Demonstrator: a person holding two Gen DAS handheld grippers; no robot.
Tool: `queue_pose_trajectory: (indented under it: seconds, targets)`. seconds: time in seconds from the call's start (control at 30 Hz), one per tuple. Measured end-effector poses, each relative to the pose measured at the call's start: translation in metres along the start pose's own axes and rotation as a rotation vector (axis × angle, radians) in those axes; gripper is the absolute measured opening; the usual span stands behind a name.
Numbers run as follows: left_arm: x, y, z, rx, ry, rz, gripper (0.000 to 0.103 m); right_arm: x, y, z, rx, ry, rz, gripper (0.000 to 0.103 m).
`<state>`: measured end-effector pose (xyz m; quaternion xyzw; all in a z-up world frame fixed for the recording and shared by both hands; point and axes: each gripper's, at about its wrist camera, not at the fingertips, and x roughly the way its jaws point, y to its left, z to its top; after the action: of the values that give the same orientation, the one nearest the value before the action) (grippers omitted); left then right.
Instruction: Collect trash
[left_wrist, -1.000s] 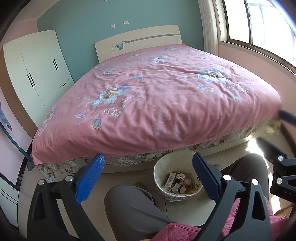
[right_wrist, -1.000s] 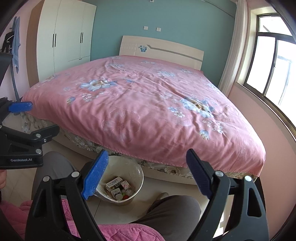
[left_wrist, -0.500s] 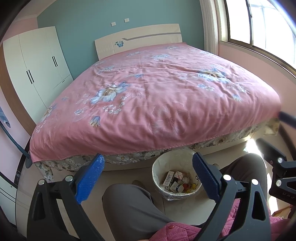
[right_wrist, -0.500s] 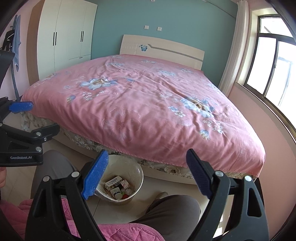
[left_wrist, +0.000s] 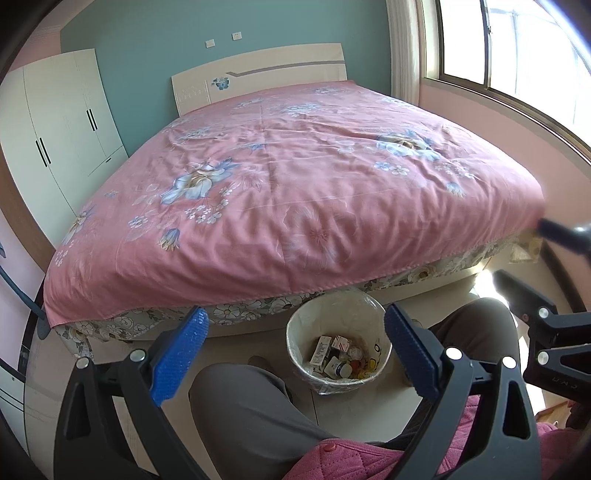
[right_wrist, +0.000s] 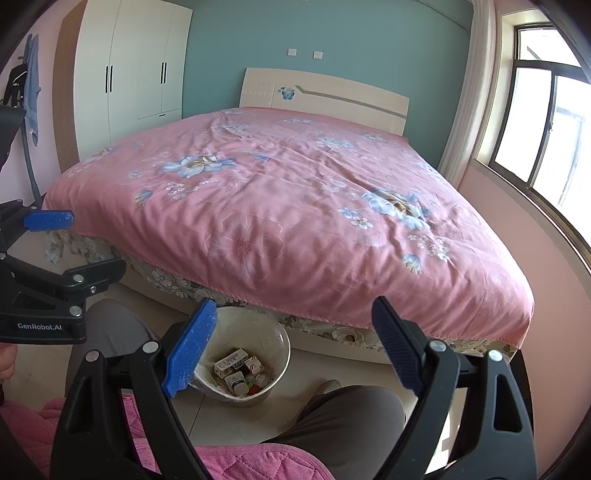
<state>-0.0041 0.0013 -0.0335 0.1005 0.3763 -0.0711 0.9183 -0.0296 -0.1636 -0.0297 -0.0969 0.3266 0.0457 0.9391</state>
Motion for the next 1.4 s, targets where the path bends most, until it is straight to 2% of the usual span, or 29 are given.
queue_pose_trajectory:
  seconds: [0.17,1.4]
  targets:
    - [-0.0059,-0.0006,0.0002,-0.002,-0.023,0.01,0.098,0.001,0.0009,-0.0011,0.008,0.004,0.0,0.085]
    - [-0.007,-0.0002,0.0012,-0.007,-0.023,0.017,0.098,0.0003,0.0012,0.0003,0.019,-0.003,-0.002,0.085]
